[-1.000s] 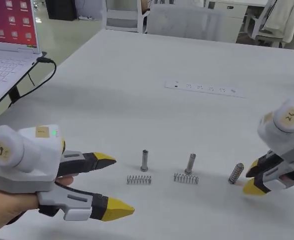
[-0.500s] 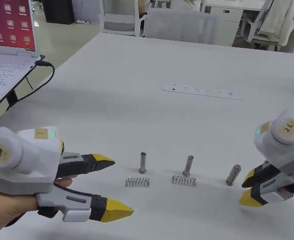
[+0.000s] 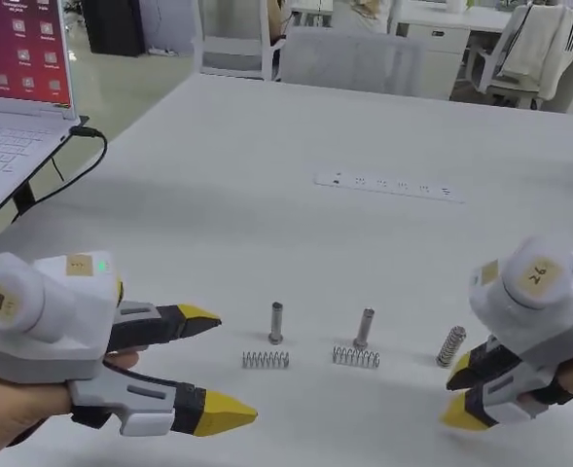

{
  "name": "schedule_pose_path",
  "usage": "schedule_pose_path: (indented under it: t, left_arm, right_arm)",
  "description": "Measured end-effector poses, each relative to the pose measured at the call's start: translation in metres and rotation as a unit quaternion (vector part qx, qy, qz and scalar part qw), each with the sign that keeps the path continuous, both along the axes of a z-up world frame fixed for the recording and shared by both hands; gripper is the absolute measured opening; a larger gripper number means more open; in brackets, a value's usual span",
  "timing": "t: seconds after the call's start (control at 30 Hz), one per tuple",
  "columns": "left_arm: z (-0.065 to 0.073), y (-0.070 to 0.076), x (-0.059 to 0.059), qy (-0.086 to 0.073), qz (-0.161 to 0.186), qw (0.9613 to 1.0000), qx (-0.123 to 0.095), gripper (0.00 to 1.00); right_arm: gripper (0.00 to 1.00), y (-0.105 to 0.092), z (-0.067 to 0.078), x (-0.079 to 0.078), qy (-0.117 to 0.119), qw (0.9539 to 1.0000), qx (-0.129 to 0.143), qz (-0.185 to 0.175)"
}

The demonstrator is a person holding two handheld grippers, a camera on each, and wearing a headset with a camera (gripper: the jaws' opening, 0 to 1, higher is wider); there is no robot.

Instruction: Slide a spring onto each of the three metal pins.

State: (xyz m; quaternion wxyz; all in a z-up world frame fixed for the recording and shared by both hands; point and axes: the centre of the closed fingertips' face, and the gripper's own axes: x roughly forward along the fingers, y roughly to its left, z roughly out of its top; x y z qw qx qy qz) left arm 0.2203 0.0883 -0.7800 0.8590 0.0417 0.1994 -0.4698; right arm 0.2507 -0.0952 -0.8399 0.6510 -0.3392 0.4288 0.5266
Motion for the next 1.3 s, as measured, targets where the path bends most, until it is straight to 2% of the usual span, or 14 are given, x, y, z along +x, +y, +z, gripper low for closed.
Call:
schedule_pose_path:
  t: [0.3, 0.47, 0.7, 1.0, 1.3]
  left_arm:
    - [0.000, 0.000, -0.001, 0.000, 0.002, 1.0000, -0.001, 0.64]
    - [0.001, 0.001, -0.002, 0.000, 0.003, 1.0000, -0.001, 0.64]
    - [0.000, 0.001, -0.002, 0.001, 0.002, 1.0000, -0.001, 0.64]
    - [0.000, 0.001, -0.001, 0.000, 0.003, 1.0000, -0.002, 0.64]
    - [0.000, 0.002, -0.001, 0.001, 0.003, 1.0000, -0.003, 0.64]
  right_arm:
    - [0.21, 0.020, 0.011, 0.001, -0.010, 0.9997, 0.007, 0.023]
    - [0.21, 0.031, 0.018, 0.008, -0.021, 0.9992, 0.011, 0.033]
    - [0.21, 0.046, 0.020, 0.019, -0.030, 0.9984, 0.009, 0.046]
    - [0.20, 0.059, 0.017, 0.030, -0.034, 0.9981, 0.008, 0.052]
    - [0.18, 0.064, 0.006, 0.040, -0.032, 0.9984, -0.001, 0.046]
